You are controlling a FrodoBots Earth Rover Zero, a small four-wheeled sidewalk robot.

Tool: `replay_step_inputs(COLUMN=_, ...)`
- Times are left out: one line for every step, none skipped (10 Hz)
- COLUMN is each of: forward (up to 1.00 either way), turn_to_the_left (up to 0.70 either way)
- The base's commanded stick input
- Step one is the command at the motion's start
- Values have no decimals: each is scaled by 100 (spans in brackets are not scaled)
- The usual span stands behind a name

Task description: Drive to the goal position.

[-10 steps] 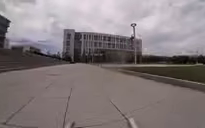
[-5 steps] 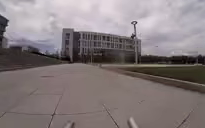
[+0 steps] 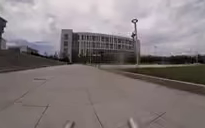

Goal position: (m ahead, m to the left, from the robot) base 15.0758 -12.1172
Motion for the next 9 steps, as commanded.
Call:
replay_step_inputs(forward=100, turn_to_the_left=0)
replay_step_inputs(forward=100, turn_to_the_left=0)
replay_step_inputs(forward=100, turn_to_the_left=0)
replay_step_inputs(forward=100, turn_to_the_left=0)
replay_step_inputs(forward=100, turn_to_the_left=0)
replay_step_inputs(forward=100, turn_to_the_left=0)
replay_step_inputs(forward=100, turn_to_the_left=0)
replay_step_inputs(forward=100, turn_to_the_left=0)
replay_step_inputs(forward=100, turn_to_the_left=40)
